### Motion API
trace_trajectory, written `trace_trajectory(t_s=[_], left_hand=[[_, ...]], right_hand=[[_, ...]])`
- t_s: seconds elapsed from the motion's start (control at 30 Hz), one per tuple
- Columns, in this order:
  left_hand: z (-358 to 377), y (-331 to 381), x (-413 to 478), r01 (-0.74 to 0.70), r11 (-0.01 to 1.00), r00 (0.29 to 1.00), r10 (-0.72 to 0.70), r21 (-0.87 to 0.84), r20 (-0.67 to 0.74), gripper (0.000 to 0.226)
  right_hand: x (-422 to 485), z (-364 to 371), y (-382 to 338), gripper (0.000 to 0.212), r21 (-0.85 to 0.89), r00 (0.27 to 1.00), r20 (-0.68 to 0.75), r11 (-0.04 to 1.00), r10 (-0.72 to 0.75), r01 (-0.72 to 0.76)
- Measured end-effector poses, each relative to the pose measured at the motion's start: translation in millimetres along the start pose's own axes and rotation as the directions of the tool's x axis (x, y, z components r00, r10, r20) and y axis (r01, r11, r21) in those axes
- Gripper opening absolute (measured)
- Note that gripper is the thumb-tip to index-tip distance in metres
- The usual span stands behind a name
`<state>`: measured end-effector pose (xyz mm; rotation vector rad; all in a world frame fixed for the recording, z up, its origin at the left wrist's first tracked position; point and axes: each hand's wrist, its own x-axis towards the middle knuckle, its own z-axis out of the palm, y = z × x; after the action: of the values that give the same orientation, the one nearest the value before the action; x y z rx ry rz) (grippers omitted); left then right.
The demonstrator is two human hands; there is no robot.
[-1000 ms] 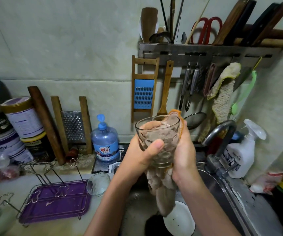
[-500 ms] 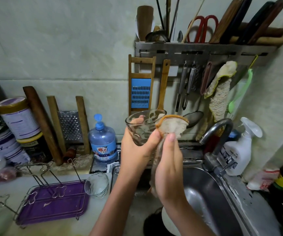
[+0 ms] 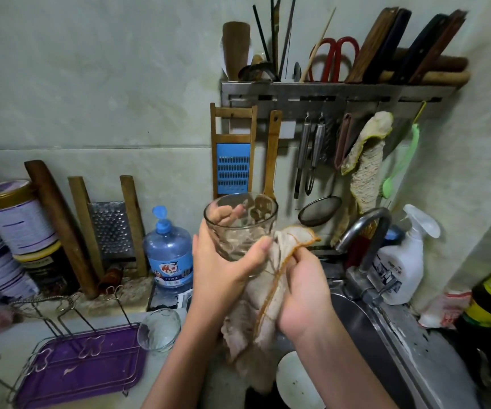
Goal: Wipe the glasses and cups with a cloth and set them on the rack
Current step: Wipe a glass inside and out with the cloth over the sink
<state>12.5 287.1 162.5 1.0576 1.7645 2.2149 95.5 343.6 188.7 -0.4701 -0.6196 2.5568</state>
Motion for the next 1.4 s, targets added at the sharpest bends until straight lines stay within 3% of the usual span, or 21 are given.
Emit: trace_trajectory(t_s=[0.23, 0.43, 0.57, 0.7, 0.83, 0.9, 1.0, 1.07, 1.13, 1.17, 1.2, 1.27, 1.3, 1.37, 1.4], left_hand=[[-4, 8, 7, -0.018, 0.998, 0.999, 0.016, -0.059, -0.032, 0.075], [16, 7, -14, -0.031, 0.999, 0.997, 0.031, -0.008, 0.074, 0.072], [9, 4, -4, 0.006, 1.0, 1.0, -0.005, -0.017, 0.02, 0.07], [-3, 2, 4, -0.007, 0.997, 0.999, 0.01, 0.082, -0.037, 0.066], [-8, 2, -1, -0.058, 0.971, 0.998, 0.056, 0.233, 0.014, 0.072], [-8, 6, -8, -0.096, 0.947, 0.994, 0.079, 0.305, 0.07, 0.078], [-9, 6, -15, -0.132, 0.908, 0.984, 0.073, 0.398, 0.161, 0.082], [-9, 5, -11, -0.159, 0.876, 0.977, 0.075, 0.456, 0.197, 0.082], [-11, 3, -6, -0.169, 0.849, 0.975, 0.07, 0.5, 0.21, 0.083], [-13, -1, -3, -0.183, 0.846, 0.971, 0.075, 0.501, 0.228, 0.083], [-16, -5, -4, -0.185, 0.841, 0.965, 0.058, 0.509, 0.256, 0.079], [-21, -16, -7, -0.199, 0.809, 0.958, 0.043, 0.553, 0.282, 0.068], [-22, -21, -9, -0.216, 0.795, 0.962, 0.075, 0.567, 0.261, 0.06], [-21, -14, -11, -0.247, 0.798, 0.964, 0.141, 0.55, 0.227, 0.041], [-17, -4, -11, -0.238, 0.823, 0.964, 0.135, 0.516, 0.23, 0.052]], right_hand=[[-27, 0, -8, 0.058, -0.017, 0.999, -0.008, 0.999, 0.033, -0.033], [0, 3, 1, 0.057, 0.093, 0.993, -0.116, 0.996, 0.001, 0.01], [-12, 0, -4, 0.055, 0.03, 0.992, -0.118, 0.999, 0.038, -0.035], [-22, -4, -10, 0.058, -0.038, 0.991, -0.135, 0.999, 0.011, -0.016], [-10, -8, -16, 0.055, -0.094, 0.973, -0.195, 0.99, -0.126, 0.11], [-3, -3, -24, 0.059, -0.126, 0.97, -0.149, 0.977, -0.191, 0.173], [-3, 9, -34, 0.062, -0.239, 0.954, 0.08, 0.923, -0.289, 0.3], [-7, 15, -33, 0.056, -0.363, 0.902, 0.203, 0.826, -0.38, 0.43], [-13, 14, -24, 0.067, -0.527, 0.868, 0.35, 0.692, -0.353, 0.494], [-14, 8, -18, 0.076, -0.649, 0.835, 0.443, 0.525, -0.328, 0.551], [-15, 3, -12, 0.082, -0.754, 0.806, 0.516, 0.292, -0.291, 0.588], [-16, -3, -3, 0.08, -0.762, 0.716, 0.645, -0.167, -0.266, 0.625], [-15, -4, -4, 0.079, -0.737, 0.699, 0.674, -0.284, -0.239, 0.613], [-13, 1, -7, 0.076, -0.718, 0.709, 0.678, -0.381, -0.196, 0.582], [-8, 4, -11, 0.072, -0.725, 0.723, 0.665, -0.39, -0.186, 0.567]])
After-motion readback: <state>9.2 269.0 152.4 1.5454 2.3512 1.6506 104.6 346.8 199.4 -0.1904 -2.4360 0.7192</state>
